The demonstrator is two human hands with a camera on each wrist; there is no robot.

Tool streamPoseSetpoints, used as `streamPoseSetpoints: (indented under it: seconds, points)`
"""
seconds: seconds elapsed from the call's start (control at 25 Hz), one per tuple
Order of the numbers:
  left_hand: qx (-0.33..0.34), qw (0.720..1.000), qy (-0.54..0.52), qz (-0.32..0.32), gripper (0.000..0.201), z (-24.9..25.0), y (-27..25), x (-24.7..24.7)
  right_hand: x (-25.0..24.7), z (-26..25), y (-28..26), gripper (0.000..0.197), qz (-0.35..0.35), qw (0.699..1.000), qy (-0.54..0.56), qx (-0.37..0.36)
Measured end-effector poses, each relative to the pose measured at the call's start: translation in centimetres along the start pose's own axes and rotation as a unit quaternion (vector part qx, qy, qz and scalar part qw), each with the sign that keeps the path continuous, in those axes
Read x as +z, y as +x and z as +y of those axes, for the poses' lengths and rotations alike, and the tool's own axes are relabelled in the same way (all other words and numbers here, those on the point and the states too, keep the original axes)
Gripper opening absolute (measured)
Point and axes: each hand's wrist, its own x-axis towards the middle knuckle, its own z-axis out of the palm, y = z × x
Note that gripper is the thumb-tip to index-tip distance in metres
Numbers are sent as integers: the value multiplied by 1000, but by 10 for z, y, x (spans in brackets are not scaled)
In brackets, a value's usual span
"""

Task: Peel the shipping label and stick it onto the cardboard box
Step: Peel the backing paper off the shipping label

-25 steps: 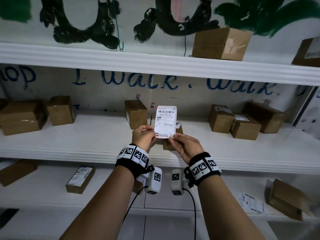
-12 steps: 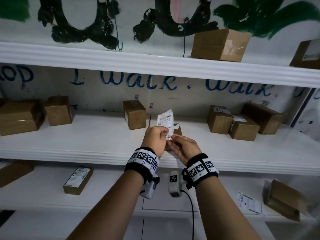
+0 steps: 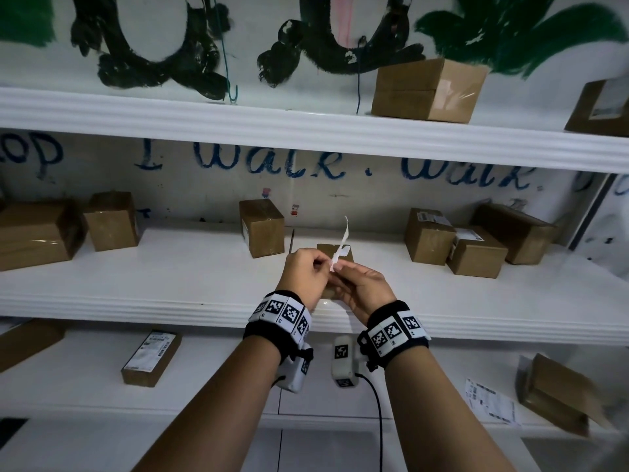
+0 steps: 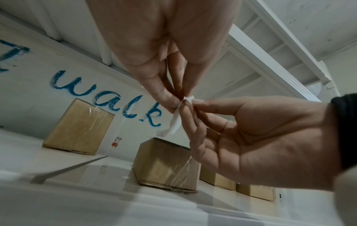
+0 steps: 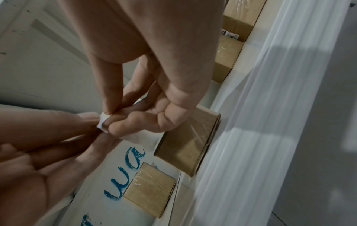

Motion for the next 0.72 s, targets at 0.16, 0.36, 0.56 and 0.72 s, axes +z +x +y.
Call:
streamPoseSetpoints:
  seconds: [0.16, 0.36, 0.56, 0.72]
  points:
    - [-14, 999, -36, -11, 13, -1, -1, 0, 1, -1, 1, 31, 0, 1000, 19, -8]
    - [-4, 1000, -20, -10, 13, -3, 3, -2, 5, -3, 1, 16, -7, 999, 37, -1]
    - [-15, 997, -71, -1, 12, 0, 3, -6, 10, -7, 1, 9, -14, 999, 29, 4]
    - [-55, 992, -113, -4, 11, -5, 7, -6, 10, -7, 4, 10, -22, 1000, 6, 16]
